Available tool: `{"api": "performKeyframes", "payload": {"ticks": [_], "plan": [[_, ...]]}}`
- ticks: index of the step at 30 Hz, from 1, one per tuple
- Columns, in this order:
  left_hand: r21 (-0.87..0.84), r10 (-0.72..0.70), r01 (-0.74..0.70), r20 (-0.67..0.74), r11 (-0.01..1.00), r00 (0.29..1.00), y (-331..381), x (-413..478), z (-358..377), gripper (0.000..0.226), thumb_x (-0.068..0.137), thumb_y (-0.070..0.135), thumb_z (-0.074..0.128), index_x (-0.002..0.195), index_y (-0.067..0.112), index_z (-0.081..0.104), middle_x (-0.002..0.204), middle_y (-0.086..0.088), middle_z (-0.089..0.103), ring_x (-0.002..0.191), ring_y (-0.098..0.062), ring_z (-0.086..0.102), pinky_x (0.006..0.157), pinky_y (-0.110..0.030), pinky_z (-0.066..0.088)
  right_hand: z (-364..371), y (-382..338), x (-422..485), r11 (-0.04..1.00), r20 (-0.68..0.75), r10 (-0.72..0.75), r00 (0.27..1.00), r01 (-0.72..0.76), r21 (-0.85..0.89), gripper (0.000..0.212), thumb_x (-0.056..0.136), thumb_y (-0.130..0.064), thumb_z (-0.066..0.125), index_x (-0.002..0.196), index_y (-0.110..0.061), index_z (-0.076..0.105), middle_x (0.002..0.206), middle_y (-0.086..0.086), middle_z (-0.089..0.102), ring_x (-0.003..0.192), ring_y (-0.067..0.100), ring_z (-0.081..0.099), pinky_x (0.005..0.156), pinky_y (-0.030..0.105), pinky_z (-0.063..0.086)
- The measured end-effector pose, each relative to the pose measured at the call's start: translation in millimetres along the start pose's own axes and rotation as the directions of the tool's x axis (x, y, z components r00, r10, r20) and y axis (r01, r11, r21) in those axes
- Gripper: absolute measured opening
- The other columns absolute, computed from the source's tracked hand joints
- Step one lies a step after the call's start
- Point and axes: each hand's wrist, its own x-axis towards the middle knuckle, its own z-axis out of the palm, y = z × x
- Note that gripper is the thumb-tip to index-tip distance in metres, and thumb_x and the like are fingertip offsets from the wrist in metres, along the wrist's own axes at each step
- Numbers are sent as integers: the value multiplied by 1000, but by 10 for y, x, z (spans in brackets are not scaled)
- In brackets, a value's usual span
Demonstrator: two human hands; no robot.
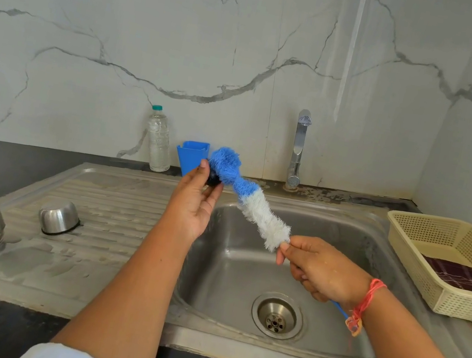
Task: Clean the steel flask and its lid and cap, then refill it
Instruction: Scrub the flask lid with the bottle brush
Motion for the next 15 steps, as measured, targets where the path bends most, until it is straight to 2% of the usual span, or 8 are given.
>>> {"api": "performKeyframes", "payload": {"ticks": [4,9,13,15], "plan": [[113,-95,86,82,990,992,-80,-78,90,18,98,16,67,115,8,68,109,-10,79,103,-20,76,82,-30,63,13,-44,21,999,-43,-31,999,33,44,32,107,-32,42,95,-12,64,56,-4,36,44,10,22,42,21,17],[-37,-25,26,33,999,999,-25,-67,61,18,98,16,68,114,8,70,114,-10,77,103,-19,76,79,-29,63,-6,-5,-11,1000,-23,-10,1000,10,-19,32,107,-32,42,93,-14,64,55,-5,37,44,9,22,43,22,17],[161,-120,97,139,982,983,-88,-128,112,17,100,14,63,115,7,67,109,-8,79,105,-19,75,90,-34,62,-17,-34,18,999,-49,-32,998,33,15,33,107,-32,42,95,-12,64,55,-5,38,44,9,22,41,21,18],[119,-86,72,119,990,989,-67,-115,127,23,98,14,66,118,5,66,113,-12,77,109,-23,74,92,-36,62,-60,-20,10,999,-57,-34,998,36,30,33,107,-33,42,96,-11,64,55,-5,37,44,10,22,42,21,17]]}}
